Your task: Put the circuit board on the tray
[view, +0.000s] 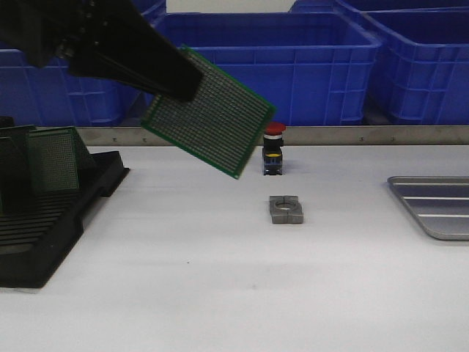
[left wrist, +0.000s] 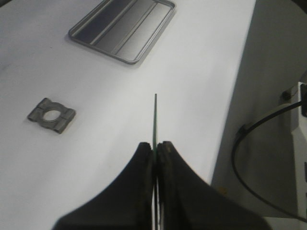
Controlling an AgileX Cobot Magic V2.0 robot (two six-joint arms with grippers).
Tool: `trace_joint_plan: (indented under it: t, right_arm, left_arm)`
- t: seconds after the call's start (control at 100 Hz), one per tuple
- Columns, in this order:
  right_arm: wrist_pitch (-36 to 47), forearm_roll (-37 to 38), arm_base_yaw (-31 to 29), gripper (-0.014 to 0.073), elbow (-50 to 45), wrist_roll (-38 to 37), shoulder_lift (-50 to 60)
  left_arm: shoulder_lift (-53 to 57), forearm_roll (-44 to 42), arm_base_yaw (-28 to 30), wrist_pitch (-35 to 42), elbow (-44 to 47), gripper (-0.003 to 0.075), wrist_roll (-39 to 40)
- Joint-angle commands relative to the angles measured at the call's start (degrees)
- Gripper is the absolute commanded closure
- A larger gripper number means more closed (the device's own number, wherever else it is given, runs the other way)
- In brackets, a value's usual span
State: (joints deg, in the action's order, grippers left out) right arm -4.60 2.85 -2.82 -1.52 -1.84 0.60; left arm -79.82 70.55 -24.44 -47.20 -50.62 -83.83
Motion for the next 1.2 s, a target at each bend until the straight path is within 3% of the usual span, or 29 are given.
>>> trace_joint_plan:
  t: [0.0, 0.32, 0.58, 0.79, 0.89, 1.01, 1.08, 1.19]
  right_arm:
    - [4.3, -0.1, -0.2, 0.0655, 0.7, 0.5, 1.5]
    - [5.4, -0.8, -0.1, 0.0655, 2.4, 0.4, 1.5]
    - [-18.7, -1.5, -0.1, 0.0655, 16.8, 0.4, -6.9]
    - [-24.7, -2.8, -0.1, 0.0645, 25.1, 0.4, -19.3]
    - [-26.3, -7.1, -0.1, 0.0524, 27.9, 0.4, -24.8]
    - [-26.3, -12.7, -0.1, 0.0186, 30.1, 0.5, -30.6]
    - [-26.4, -15.1, -0.1, 0.0047, 30.9, 2.2, -33.4]
    - [-27.6, -19.7, -0.1, 0.0018, 32.6, 8.5, -37.5]
  left_arm:
    - [0.2, 6.6, -1.8, -0.7, -1.7, 0.0741, 0.5]
    - [-2.3, 8.2, -3.2, -0.7, -1.7, 0.0741, 0.5]
    - [-2.3, 8.2, -3.2, -0.7, -1.7, 0.0741, 0.5]
    - [-2.3, 8.2, -3.2, -0.7, -1.7, 0.0741, 0.5]
    - [-2.3, 8.2, -3.2, -0.7, -1.7, 0.0741, 0.5]
    - [-2.3, 8.2, -3.2, -0.7, -1.7, 0.0741, 0.5]
    - [-2.3, 8.2, -3.2, -0.7, -1.7, 0.0741, 0.5]
    - [-2.3, 8.2, -3.2, -0.7, -1.7, 0.0741, 0.5]
